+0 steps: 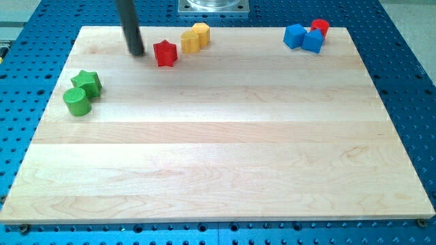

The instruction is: Move the red star close to green circle

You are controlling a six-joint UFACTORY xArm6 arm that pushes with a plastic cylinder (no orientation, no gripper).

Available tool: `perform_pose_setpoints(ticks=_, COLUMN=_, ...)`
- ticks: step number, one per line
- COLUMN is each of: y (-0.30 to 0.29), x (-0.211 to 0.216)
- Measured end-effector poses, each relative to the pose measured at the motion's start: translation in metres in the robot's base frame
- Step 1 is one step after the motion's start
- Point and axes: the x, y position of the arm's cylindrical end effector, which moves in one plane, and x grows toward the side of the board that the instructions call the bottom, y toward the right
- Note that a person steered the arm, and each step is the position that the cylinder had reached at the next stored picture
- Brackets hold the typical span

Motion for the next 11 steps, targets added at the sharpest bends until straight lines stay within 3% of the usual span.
perform_pose_setpoints(ticks=1, y=0.075, x=-0.032)
perform_pose_setpoints(ticks=2, y=0.089, x=-0.039)
perform_pose_setpoints(ticks=8, y=0.003, x=0.111)
perform_pose_setpoints(ticks=11, y=-0.019, x=0.128)
